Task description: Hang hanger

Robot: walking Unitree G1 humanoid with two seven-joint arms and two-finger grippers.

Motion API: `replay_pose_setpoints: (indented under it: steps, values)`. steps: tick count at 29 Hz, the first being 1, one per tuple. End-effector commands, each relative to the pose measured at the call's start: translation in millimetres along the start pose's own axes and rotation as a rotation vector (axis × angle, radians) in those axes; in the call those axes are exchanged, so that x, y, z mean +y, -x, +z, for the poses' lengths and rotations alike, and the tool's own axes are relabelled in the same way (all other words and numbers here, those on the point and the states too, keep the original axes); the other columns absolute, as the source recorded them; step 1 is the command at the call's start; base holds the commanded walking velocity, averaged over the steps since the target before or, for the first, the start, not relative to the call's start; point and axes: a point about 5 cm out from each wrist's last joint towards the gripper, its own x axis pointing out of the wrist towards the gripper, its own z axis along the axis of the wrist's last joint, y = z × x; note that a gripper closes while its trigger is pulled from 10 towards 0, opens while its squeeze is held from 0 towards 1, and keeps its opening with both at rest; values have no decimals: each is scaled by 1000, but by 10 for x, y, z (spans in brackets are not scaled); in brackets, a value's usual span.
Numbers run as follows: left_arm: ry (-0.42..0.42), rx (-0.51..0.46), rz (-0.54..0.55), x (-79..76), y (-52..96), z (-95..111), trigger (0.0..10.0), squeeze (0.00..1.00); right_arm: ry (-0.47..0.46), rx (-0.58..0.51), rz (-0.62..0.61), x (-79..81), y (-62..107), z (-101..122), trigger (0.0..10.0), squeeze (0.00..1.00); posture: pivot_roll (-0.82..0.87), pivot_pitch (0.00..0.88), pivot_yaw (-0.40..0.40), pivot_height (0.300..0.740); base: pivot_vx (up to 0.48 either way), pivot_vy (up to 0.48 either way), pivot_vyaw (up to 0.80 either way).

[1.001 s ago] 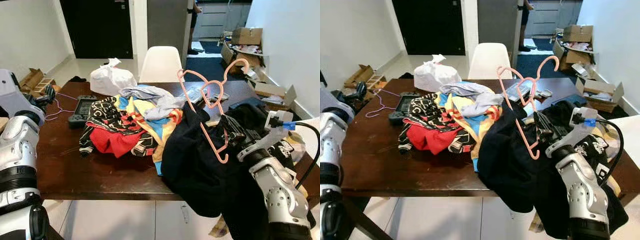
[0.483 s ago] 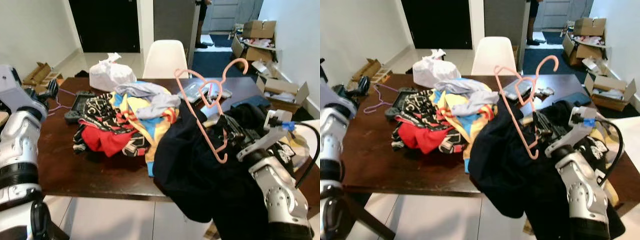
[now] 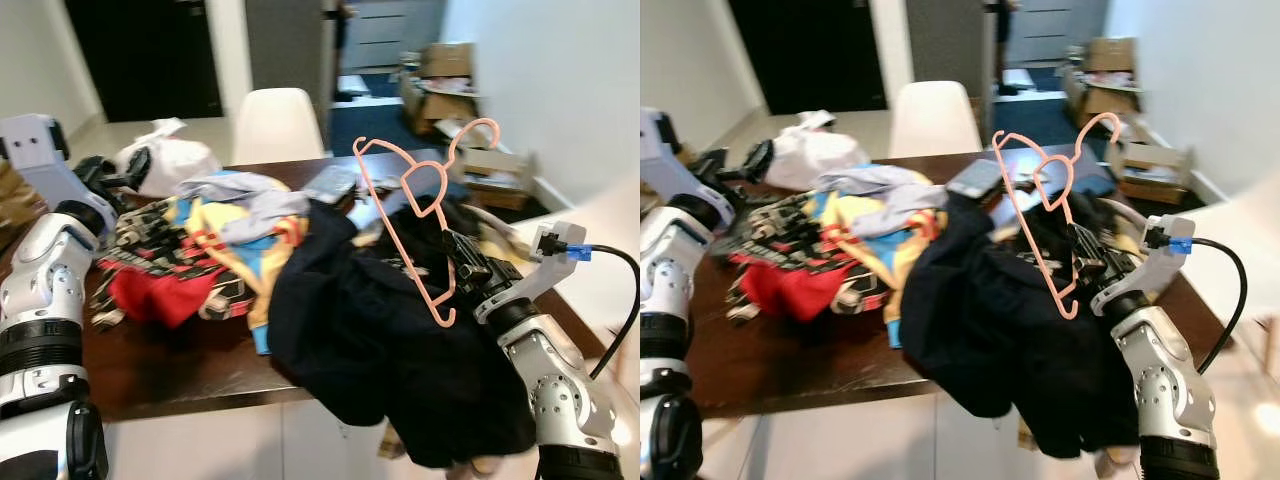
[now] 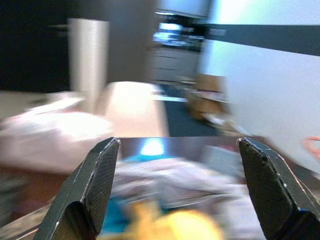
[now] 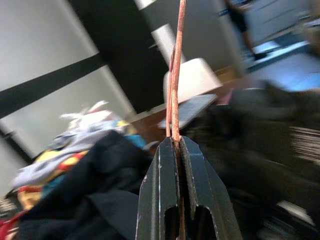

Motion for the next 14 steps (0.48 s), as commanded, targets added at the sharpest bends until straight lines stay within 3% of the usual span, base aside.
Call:
replay_pose_setpoints:
  steps: [1,5,6,8,9,11,14]
  values:
    - [19,32,-32,-57,9,-88,10000,0,-4,-8,1,12,11,19,10000,0,-93,0,45,710,0,0,-800]
    - [4,65,-72,-107,24,-165,10000,0,-2,-4,1,16,8,14,10000,0,-93,0,44,710,0,0,-800]
    - [-29,113,-22,-49,30,-247,10000,0,3,-6,-3,14,5,15,10000,0,-94,0,44,710,0,0,0]
    - [-29,113,-22,-49,30,-247,10000,0,3,-6,-3,14,5,15,10000,0,-94,0,44,710,0,0,0]
    - [-67,157,46,33,38,-316,10000,0,11,-8,-6,11,5,18,10000,0,-94,0,44,710,0,0,0]
    - [-67,157,46,33,38,-316,10000,0,11,-8,-6,11,5,18,10000,0,-94,0,44,710,0,0,0]
    - [-185,251,250,293,71,-406,10000,0,25,-7,-13,0,10,26,10000,0,-98,0,41,710,0,0,0]
